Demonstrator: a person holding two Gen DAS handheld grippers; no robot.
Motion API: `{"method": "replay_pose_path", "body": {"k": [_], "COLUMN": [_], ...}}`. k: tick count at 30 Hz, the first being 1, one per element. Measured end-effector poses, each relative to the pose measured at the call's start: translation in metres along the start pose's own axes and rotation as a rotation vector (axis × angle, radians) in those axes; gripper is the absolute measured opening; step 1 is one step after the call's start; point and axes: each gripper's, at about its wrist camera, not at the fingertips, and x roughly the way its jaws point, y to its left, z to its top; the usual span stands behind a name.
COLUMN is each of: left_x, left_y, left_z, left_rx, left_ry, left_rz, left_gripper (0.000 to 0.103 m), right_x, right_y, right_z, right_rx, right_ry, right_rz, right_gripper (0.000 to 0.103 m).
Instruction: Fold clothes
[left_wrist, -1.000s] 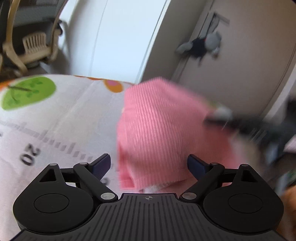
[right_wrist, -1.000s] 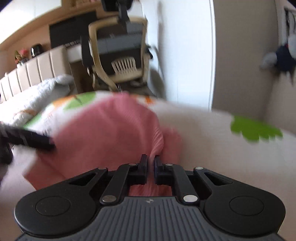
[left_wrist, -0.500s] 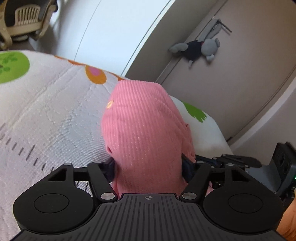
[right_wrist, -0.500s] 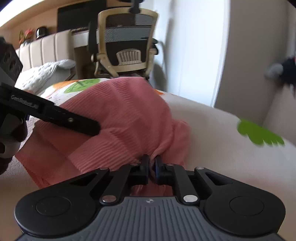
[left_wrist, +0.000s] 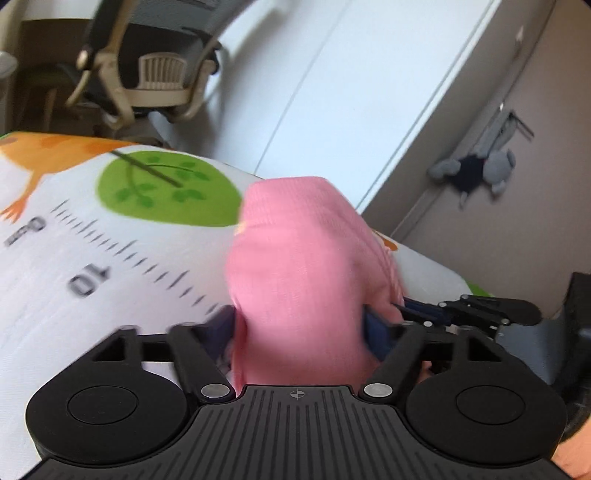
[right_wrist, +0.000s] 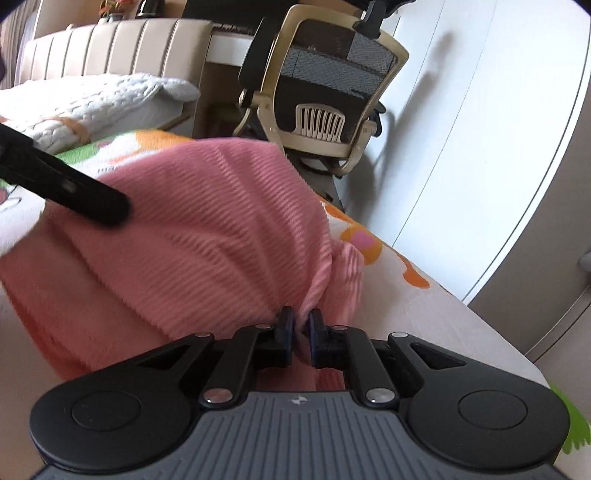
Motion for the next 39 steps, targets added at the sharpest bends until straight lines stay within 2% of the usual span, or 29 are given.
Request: {"method": "replay_pose_path", "body": {"k": [3,5,9,12,13,15,17,18,23,26,31,34,37,39], "left_x": [-0.012,-0.009,-0.005,-0.005,-0.005,-0.005,-0.005,-0.005,-0.005,-0.005,-0.007,-0.009,-0.011,-0.016], "left_y": [0.004,0.003,-0.012,-0.015,-0.014,-0.014,-0.013,-0.013,-0.009,-0.01,-0.007,-0.003,-0.006,-0.01], "left_z": [-0.011,-0.019,-0.023,-0.025,-0.025,-0.025,-0.025,-0.025,-0.025,-0.025,-0.025,-0.025,-0.026,-0.029], "left_rx": [0.002,0.015,0.112,0.135,0.135,0.136,0.139,0.139,0.127,0.126,0.109,0.082,0.088,0.102], "left_ry": [-0.034,-0.027,-0.028,-0.021,-0.02,-0.018,-0.017,-0.018,-0.018,-0.017,-0.025,-0.033,-0.037,-0.031], "left_rz": [-0.003,0.03,0.09,0.101,0.098,0.096,0.095,0.093,0.073,0.07,0.056,0.038,0.058,0.071], "left_gripper": [0.09,0.09,0.091,0.093,0.093,0.093,0.093,0.093,0.095,0.096,0.096,0.096,0.096,0.097], "right_x": [-0.013,-0.025,-0.044,-0.022,-0.007,0.033,0.068,0.073,0.032,-0.001,-0.015,-0.017,-0.018,-0.02], "right_y": [-0.014,-0.024,-0.034,-0.022,-0.016,-0.003,0.007,0.008,-0.017,-0.024,-0.006,-0.003,-0.001,-0.002], "right_z": [0.005,0.015,0.057,0.087,0.094,0.099,0.092,0.087,0.08,0.057,0.006,0.001,-0.005,-0.009], "right_rx": [0.043,0.085,0.197,0.256,0.258,0.233,0.196,0.197,0.26,0.253,0.2,0.234,0.241,0.242], "right_ry": [0.022,0.007,-0.15,-0.204,-0.193,-0.11,-0.03,-0.035,-0.067,-0.087,-0.02,-0.033,-0.056,-0.067], "right_rz": [0.025,0.048,0.15,0.241,0.253,0.227,0.186,0.18,0.186,0.157,0.057,0.036,0.003,-0.003], "right_gripper": [0.009,0.01,0.025,0.043,0.047,0.049,0.057,0.062,0.061,0.061,0.061,0.062,0.071,0.071]}}
